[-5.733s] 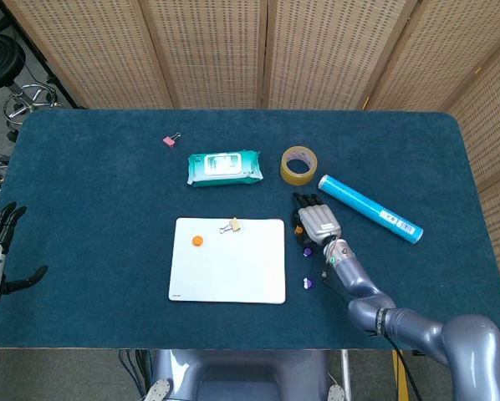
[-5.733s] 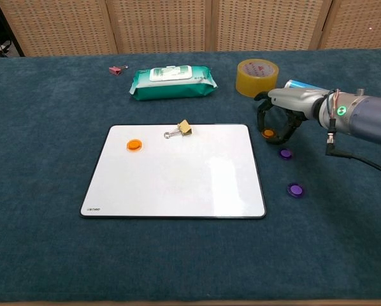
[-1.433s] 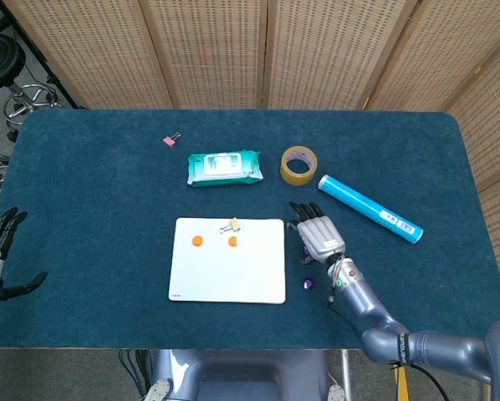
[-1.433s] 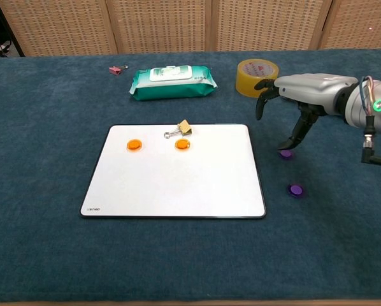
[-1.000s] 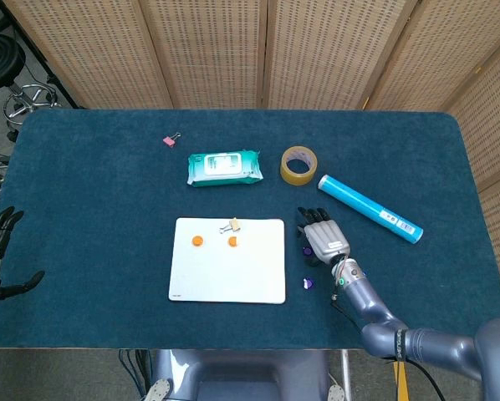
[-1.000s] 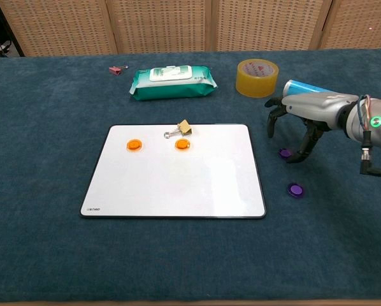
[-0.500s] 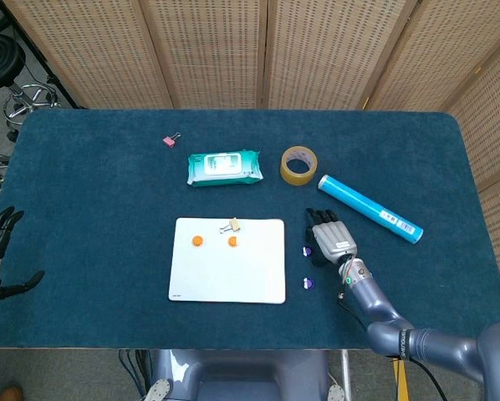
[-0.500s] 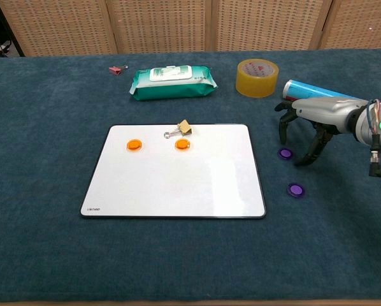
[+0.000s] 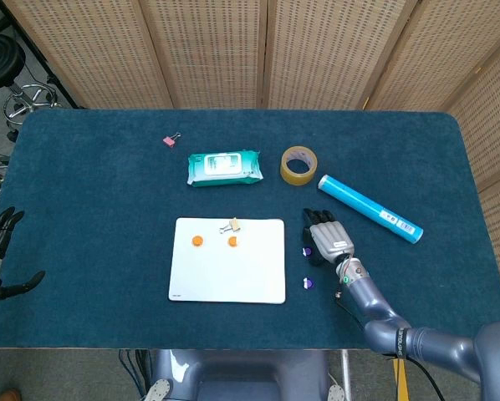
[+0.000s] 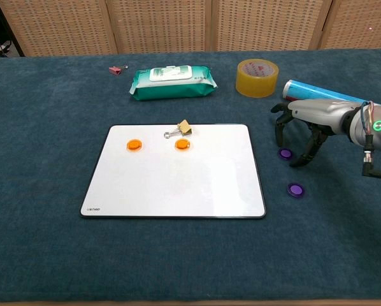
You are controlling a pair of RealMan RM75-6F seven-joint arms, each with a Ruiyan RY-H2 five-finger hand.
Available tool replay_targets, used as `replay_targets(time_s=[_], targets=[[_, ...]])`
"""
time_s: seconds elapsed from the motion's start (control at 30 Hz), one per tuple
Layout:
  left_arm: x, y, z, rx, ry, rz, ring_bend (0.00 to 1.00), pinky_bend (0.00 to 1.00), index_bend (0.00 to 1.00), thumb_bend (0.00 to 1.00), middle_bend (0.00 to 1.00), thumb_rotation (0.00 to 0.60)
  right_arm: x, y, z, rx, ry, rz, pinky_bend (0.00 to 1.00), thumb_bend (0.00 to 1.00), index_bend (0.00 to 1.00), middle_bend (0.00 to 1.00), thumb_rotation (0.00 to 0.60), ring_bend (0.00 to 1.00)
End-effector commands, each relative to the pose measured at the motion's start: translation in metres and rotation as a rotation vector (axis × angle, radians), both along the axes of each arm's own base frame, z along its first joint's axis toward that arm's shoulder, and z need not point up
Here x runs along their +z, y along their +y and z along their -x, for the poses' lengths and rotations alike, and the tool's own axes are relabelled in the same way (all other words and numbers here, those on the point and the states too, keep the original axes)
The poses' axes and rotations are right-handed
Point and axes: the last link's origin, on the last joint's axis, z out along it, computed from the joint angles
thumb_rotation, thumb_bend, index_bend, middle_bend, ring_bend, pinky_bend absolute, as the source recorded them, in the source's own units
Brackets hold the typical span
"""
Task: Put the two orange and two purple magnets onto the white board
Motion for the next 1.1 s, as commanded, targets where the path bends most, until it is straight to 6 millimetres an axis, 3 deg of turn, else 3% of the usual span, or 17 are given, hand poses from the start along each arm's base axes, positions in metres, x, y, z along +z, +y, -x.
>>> replay_targets(time_s=[0.03,0.27,0.7,1.1], targets=[[0.0003,0.0002,0.0003,0.002,-0.001,-0.001,0.0,0.0,0.02,0.2,0.0,0.6,-0.0018,-0.0006,0.0003,-0.005,0.001,-0.005,0.0,0.25,0.45,0.0,0.6,0.0],[0.001,0.0002,0.0008,0.004,-0.002,-0.002,0.0,0.0,0.02,0.2,0.0,0.6,-0.0029,-0.0018,-0.0001,-0.01,-0.004,-0.005,0.0,0.29,0.48,0.0,0.6,0.0],[0.0001,0.0002,0.0002,0.003,-0.001,0.0,0.0,0.0,0.02,0.2,0.0,0.6,-0.0036,-0.0029,-0.0006,-0.01,-0.001,0.003,0.0,0.57,0.54,0.0,0.6,0.0],[0.0002,0.0001,0.0002,0.005,-0.003,0.001,0.0,0.0,0.02,0.2,0.0,0.6,0.0002,-0.0012,-0.0089,0.018,-0.017,0.015,0.0,0.62,0.56,0.0,0.6,0.0]])
